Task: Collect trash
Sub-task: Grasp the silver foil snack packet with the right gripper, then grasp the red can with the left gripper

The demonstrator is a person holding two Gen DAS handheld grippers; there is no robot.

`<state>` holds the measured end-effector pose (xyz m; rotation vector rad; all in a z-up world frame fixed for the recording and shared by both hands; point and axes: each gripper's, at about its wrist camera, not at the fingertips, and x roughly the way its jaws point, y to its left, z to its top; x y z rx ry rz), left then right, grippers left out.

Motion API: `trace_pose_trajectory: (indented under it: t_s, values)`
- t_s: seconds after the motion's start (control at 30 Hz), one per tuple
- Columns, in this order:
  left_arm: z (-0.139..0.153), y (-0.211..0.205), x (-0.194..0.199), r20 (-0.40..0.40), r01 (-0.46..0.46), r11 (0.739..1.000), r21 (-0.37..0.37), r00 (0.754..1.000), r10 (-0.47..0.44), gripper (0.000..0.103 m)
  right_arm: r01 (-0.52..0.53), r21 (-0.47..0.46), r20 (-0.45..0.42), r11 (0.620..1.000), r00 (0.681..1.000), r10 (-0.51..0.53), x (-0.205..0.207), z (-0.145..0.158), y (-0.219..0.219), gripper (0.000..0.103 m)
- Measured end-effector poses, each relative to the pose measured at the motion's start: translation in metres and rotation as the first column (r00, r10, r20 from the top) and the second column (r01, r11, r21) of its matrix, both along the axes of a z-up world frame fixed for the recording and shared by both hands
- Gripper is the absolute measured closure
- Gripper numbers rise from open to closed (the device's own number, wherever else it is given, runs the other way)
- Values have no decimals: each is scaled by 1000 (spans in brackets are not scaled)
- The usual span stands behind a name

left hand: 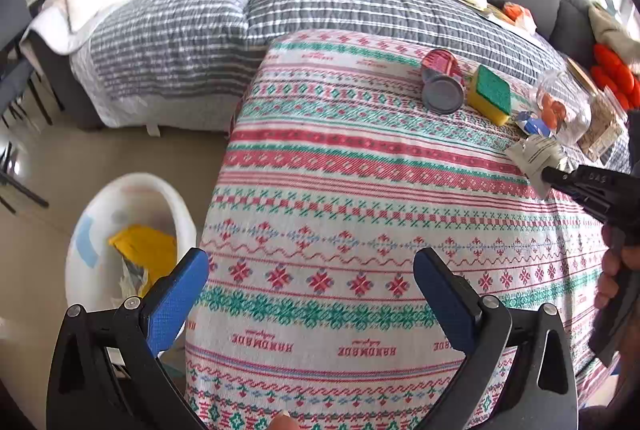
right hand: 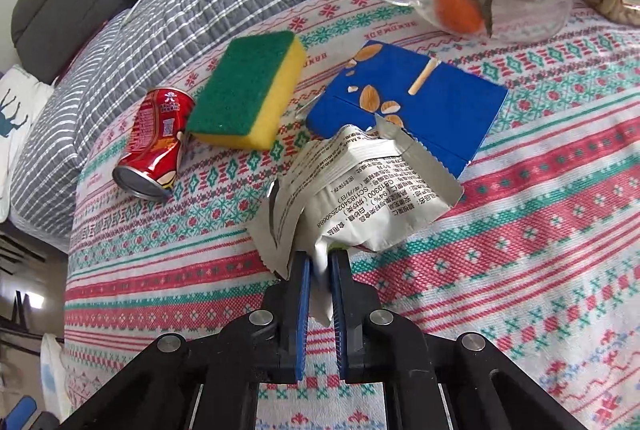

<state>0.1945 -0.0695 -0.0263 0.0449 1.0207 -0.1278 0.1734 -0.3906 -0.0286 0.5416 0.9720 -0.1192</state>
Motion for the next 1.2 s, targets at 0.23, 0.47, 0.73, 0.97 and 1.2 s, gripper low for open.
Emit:
trace_pose_trajectory:
  t_s: [0.23,0.47,0.73,0.97,1.2]
  values:
    - [8,-46,22,48,63,997,55,997,-66,0,49,33,81,998,995,-52,-26,33,-36,95]
    - [7,-100,66,87,115,993,29,989,-117,0,71,33,119,997,990,-75,-41,47,-68,95]
    - [-8,-147,113,135,157,987,12,978,-157,10,96,8,98,995,991,-96,-50,43,-97,95]
    - [-10,-164,154,163,168,985,41,971,-173,18,105,20,98,994,989,-107,-57,43,-113,95]
    - [-26,-171,185,56,197,980,16,979,-198,20,107,28,78,994,991,-108,-51,38,-114,95]
